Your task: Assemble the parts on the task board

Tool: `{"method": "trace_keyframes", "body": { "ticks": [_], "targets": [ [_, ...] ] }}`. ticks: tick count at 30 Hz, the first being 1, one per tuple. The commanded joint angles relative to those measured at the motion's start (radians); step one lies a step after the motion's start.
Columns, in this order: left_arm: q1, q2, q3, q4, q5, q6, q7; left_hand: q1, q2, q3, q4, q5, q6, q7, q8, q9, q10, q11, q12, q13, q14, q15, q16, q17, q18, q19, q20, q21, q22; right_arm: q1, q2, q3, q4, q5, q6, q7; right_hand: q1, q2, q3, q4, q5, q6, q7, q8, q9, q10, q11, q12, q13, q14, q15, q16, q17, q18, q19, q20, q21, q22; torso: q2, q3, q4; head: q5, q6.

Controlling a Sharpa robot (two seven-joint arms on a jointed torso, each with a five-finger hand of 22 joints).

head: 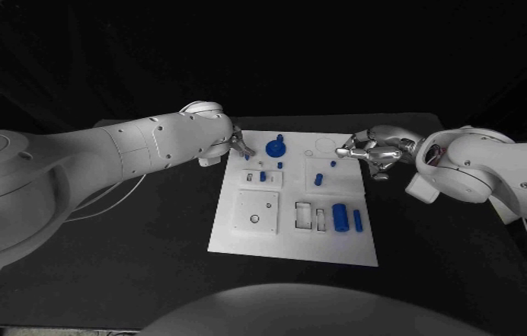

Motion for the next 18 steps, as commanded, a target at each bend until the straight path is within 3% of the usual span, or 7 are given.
{"method": "trace_keyframes", "body": {
  "ticks": [1,7,18],
  "targets": [
    [-0.001,0.001,0.001,0.004,0.004,0.002,-0.002,0.013,-0.002,0.008,-0.001,0.011,-0.003,-0.005,0.004,-0.001,0.104,-0.009,0.002,0.263,0.104,-0.002,0.002,0.263,0.001,0.064,0.0,-0.004,0.224,-0.001,-0.001,0.0,0.001,-0.001,0.015,0.003,0.006,0.002,0.008,-0.001,0.006,0.005,0.002,-0.004,0.0,-0.001,-0.008,-0.006,-0.058,-0.007,0.001,-0.006,0.093,0.015,-0.01,0.0,-0.006,0.098,0.001,0.0001,0.0007,-0.003,0.0],
    [-0.002,0.001,0.004,0.007,0.001,-0.01,-0.004,0.02,0.0,0.012,0.002,0.041,0.002,-0.007,0.009,-0.001,0.104,-0.011,0.002,0.263,0.104,-0.004,0.002,0.263,0.001,0.064,-0.001,-0.004,0.224,-0.001,-0.001,0.0,0.002,-0.002,0.014,0.0,0.007,0.003,0.008,-0.001,0.007,0.006,0.002,-0.004,0.0,-0.002,-0.008,-0.007,-0.059,-0.008,0.001,-0.007,0.092,0.016,-0.012,0.0,-0.01,0.097,0.001,0.0003,0.0004,-0.002,0.0],
    [-0.003,0.0,0.006,0.008,0.007,-0.007,0.001,0.017,0.004,0.013,0.006,0.05,0.005,-0.007,0.012,0.0,0.104,-0.011,0.002,0.263,0.104,-0.005,0.002,0.263,0.002,0.063,-0.002,-0.005,0.224,-0.001,-0.001,0.0,0.001,-0.002,0.018,-0.002,0.007,0.004,0.009,0.0,0.01,0.007,0.003,-0.004,0.0,-0.004,-0.007,-0.007,-0.06,-0.009,0.001,-0.009,0.09,0.017,-0.015,0.0,-0.014,0.096,-0.001,0.0005,0.0012,-0.003,0.0]
  ]
}}
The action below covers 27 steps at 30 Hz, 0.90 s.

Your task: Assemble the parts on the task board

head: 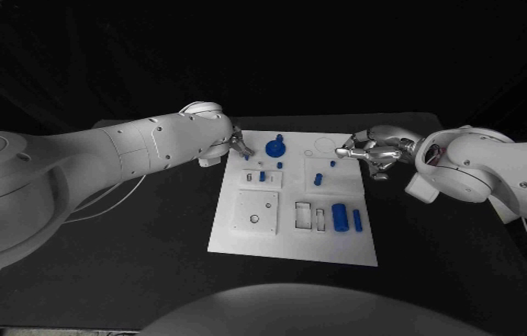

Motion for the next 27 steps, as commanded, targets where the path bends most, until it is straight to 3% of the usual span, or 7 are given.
{"method": "trace_keyframes", "body": {
  "ticks": [1,7,20,21,25,27],
  "targets": [
    [0.0,0.001,0.001,0.002,0.008,-0.002,0.004,0.006,0.007,0.005,0.003,0.005,0.001,-0.004,0.004,0.001,0.104,-0.004,0.002,0.263,0.104,-0.005,0.002,0.263,0.002,0.063,-0.002,-0.005,0.223,-0.001,0.001,0.0,0.0,-0.002,0.018,0.0,0.006,0.002,0.006,0.002,0.007,0.007,0.001,-0.004,0.0,0.002,-0.006,-0.003,-0.06,-0.009,0.001,-0.005,0.089,0.017,-0.008,0.001,-0.006,0.096,-0.001,0.0001,0.0001,-0.001,0.0],
    [0.0,0.001,0.001,0.0,0.01,-0.004,0.007,0.005,0.01,0.007,0.003,0.019,0.004,-0.006,0.008,0.003,0.104,-0.006,0.002,0.263,0.104,-0.005,0.002,0.263,0.002,0.062,-0.003,-0.006,0.223,-0.001,0.001,0.0,-0.001,-0.002,0.02,-0.001,0.007,0.003,0.006,0.002,0.007,0.008,0.002,-0.004,0.0,0.002,-0.006,-0.004,-0.061,-0.01,0.001,-0.006,0.088,0.017,-0.008,0.001,-0.007,0.096,0.0,-0.0001,-0.0001,0.0,0.0],
    [-0.001,0.005,0.001,-0.002,0.01,-0.002,0.008,0.075,0.003,0.059,-0.02,0.134,-0.001,-0.017,0.028,0.017,0.104,-0.016,0.002,0.263,0.104,-0.015,0.002,0.263,0.002,0.062,-0.012,-0.008,0.224,-0.001,0.001,0.0,-0.001,-0.002,0.025,-0.002,0.007,0.003,0.007,0.002,0.009,0.01,0.002,-0.004,0.0,0.001,-0.006,-0.004,-0.062,-0.011,0.001,-0.007,0.087,0.017,-0.009,0.001,-0.009,0.095,0.0,0.0001,-0.0004,-0.002,0.0],
    [-0.001,0.005,0.001,-0.003,0.01,-0.002,0.008,0.084,0.002,0.068,-0.023,0.134,-0.002,-0.018,0.03,0.018,0.104,-0.017,0.002,0.263,0.104,-0.015,0.002,0.263,0.002,0.062,-0.012,-0.008,0.224,-0.001,0.001,0.0,-0.001,-0.002,0.025,-0.002,0.007,0.003,0.007,0.002,0.009,0.011,0.002,-0.004,0.0,0.0,-0.006,-0.005,-0.062,-0.011,0.001,-0.007,0.087,0.017,-0.01,0.001,-0.01,0.095,0.0,0.0002,-0.0007,-0.002,0.0],
    [-0.003,0.006,0.001,-0.004,0.01,-0.006,0.011,0.125,-0.007,0.153,-0.031,0.041,-0.009,-0.021,0.045,0.034,0.104,-0.02,0.002,0.263,0.104,-0.021,0.002,0.263,0.002,0.062,-0.017,-0.009,0.224,-0.001,0.002,0.0,-0.001,-0.001,0.025,-0.001,0.008,0.003,0.008,0.002,0.01,0.012,0.002,-0.004,0.0,0.0,-0.006,-0.005,-0.063,-0.012,0.001,-0.008,0.086,0.018,-0.01,0.001,-0.011,0.095,0.0,-0.0004,-0.0008,-0.003,0.0],
    [-0.004,0.006,0.001,-0.004,0.01,-0.008,0.014,0.129,-0.016,0.181,-0.03,0.038,-0.007,-0.022,0.053,0.042,0.104,-0.023,0.002,0.263,0.104,-0.019,0.002,0.263,0.002,0.062,-0.018,-0.009,0.225,-0.001,0.001,0.0,-0.001,-0.001,0.024,-0.001,0.008,0.003,0.008,0.002,0.01,0.012,0.002,-0.004,0.0,0.0,-0.006,-0.005,-0.063,-0.012,0.001,-0.008,0.086,0.018,-0.01,0.001,-0.011,0.095,0.0,-0.0001,-0.0008,-0.004,0.0]
  ]
}}
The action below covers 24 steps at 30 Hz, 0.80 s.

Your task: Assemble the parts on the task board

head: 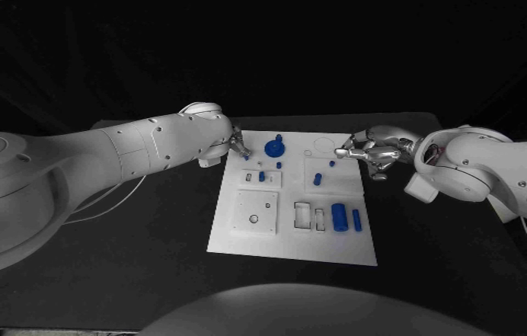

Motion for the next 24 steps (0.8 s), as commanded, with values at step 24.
{"method": "trace_keyframes", "body": {
  "ticks": [24],
  "targets": [
    [0.009,-0.056,0.005,0.091,-0.002,-0.045,0.016,-0.003,-0.072,0.168,0.0,-0.007,0.02,-0.015,0.047,0.045,0.104,-0.016,0.002,0.263,0.103,-0.013,0.002,0.263,0.003,0.059,-0.014,-0.008,0.225,-0.002,-0.003,0.0,-0.002,-0.001,0.014,-0.002,0.007,0.001,0.007,-0.001,0.01,0.01,-0.002,-0.004,0.0,-0.005,-0.005,-0.006,-0.066,-0.008,0.001,-0.007,0.083,0.019,-0.011,-0.002,-0.012,0.092,-0.004,0.0019,0.0009,-0.005,0.0]
  ]
}}
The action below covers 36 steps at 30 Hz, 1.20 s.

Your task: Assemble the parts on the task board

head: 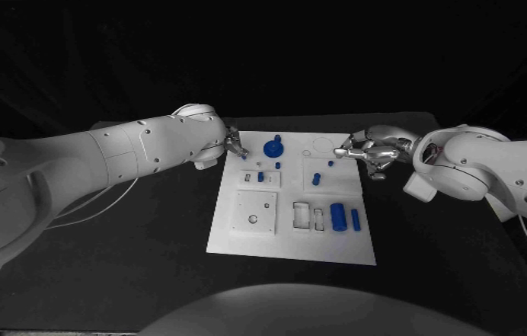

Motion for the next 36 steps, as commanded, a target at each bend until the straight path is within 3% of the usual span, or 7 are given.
{"method": "trace_keyframes", "body": {
  "ticks": [1,7,13,17,23,30,36],
  "targets": [
    [0.009,-0.014,0.002,0.034,-0.004,-0.001,0.002,-0.002,-0.012,0.012,0.0,-0.003,0.018,-0.014,0.007,0.001,0.104,-0.009,0.002,0.263,0.103,-0.006,0.002,0.263,0.003,0.058,-0.007,-0.005,0.225,-0.001,-0.001,0.0,0.0,-0.002,0.013,-0.002,0.007,0.002,0.007,-0.001,0.006,0.007,0.001,-0.004,0.0,-0.003,-0.007,-0.006,-0.067,-0.008,0.001,-0.007,0.083,0.019,-0.008,0.001,-0.005,0.093,0.0,0.0011,0.0001,0.002,0.0],
    [0.021,-0.061,-0.004,0.129,-0.012,0.037,-0.008,-0.005,-0.021,0.026,-0.002,-0.009,0.014,-0.014,0.006,0.003,0.104,-0.009,0.002,0.263,0.103,-0.006,0.002,0.263,0.004,0.055,-0.007,-0.009,0.223,-0.001,-0.004,0.0,0.0,-0.002,0.014,-0.005,0.007,0.002,0.007,-0.001,0.006,0.007,0.001,-0.005,0.0,-0.004,-0.007,-0.007,-0.068,-0.009,0.001,-0.008,0.082,0.019,-0.008,0.001,-0.006,0.092,-0.002,0.0029,0.0039,0.0,0.0],
    [0.023,-0.101,-0.011,0.214,-0.015,0.063,-0.022,-0.012,-0.025,0.039,0.001,-0.019,0.01,-0.012,0.006,0.004,0.104,-0.008,0.002,0.263,0.103,-0.005,0.002,0.263,0.005,0.052,-0.007,-0.013,0.22,-0.002,-0.011,0.0,0.002,-0.002,0.015,-0.007,0.008,0.001,0.007,-0.001,0.007,0.006,0.001,-0.005,-0.001,-0.006,-0.007,-0.008,-0.069,-0.01,0.001,-0.008,0.082,0.019,-0.009,0.001,-0.008,0.092,0.0,0.0024,0.0071,-0.002,0.0],
    [0.023,-0.12,-0.014,0.252,-0.015,0.063,-0.025,-0.014,-0.026,0.042,0.001,-0.021,0.009,-0.012,0.005,0.005,0.104,-0.007,0.002,0.263,0.103,-0.005,0.002,0.263,0.005,0.052,-0.007,-0.013,0.22,-0.003,-0.017,0.0,0.003,-0.002,0.016,-0.008,0.008,0.001,0.007,-0.001,0.007,0.006,0.001,-0.006,-0.001,-0.006,-0.007,-0.008,-0.069,-0.01,0.001,-0.009,0.082,0.02,-0.009,0.001,-0.008,0.092,-0.002,0.0029,0.0072,0.004,0.0],
    [0.021,-0.125,-0.022,0.27,-0.016,0.06,-0.032,-0.015,-0.026,0.045,0.002,-0.024,0.009,-0.012,0.005,0.005,0.104,-0.007,0.002,0.263,0.103,-0.005,0.002,0.263,0.005,0.052,-0.006,-0.013,0.22,-0.005,-0.02,0.0,0.003,-0.002,0.015,-0.007,0.009,0.0,0.007,-0.002,0.007,0.006,0.001,-0.006,-0.001,-0.006,-0.007,-0.008,-0.069,-0.01,0.002,-0.009,0.081,0.02,-0.01,0.001,-0.009,0.092,-0.001,0.0016,0.0054,0.013,0.0],
    [0.017,-0.123,-0.026,0.272,-0.019,0.049,-0.034,-0.016,-0.025,0.047,0.002,-0.025,0.008,-0.011,0.005,0.005,0.104,-0.007,0.002,0.263,0.103,-0.005,0.002,0.263,0.005,0.051,-0.006,-0.014,0.22,-0.006,-0.018,0.0,0.003,-0.002,0.015,-0.005,0.009,0.0,0.007,-0.002,0.007,0.006,0.001,-0.006,-0.001,-0.006,-0.007,-0.008,-0.069,-0.01,0.002,-0.009,0.081,0.02,-0.01,0.001,-0.009,0.092,0.001,0.0011,0.0036,0.014,0.0],
    [0.014,-0.121,-0.027,0.272,-0.02,0.044,-0.034,-0.017,-0.024,0.049,0.003,-0.025,0.008,-0.011,0.005,0.005,0.104,-0.007,0.002,0.263,0.103,-0.005,0.002,0.263,0.005,0.051,-0.006,-0.014,0.22,-0.007,-0.019,0.0,0.003,-0.002,0.015,-0.005,0.009,-0.001,0.007,-0.002,0.008,0.006,0.001,-0.007,-0.001,-0.007,-0.007,-0.009,-0.07,-0.011,0.002,-0.01,0.08,0.02,-0.011,0.002,-0.011,0.091,0.001,0.0027,0.0034,0.018,0.0]
  ]
}}
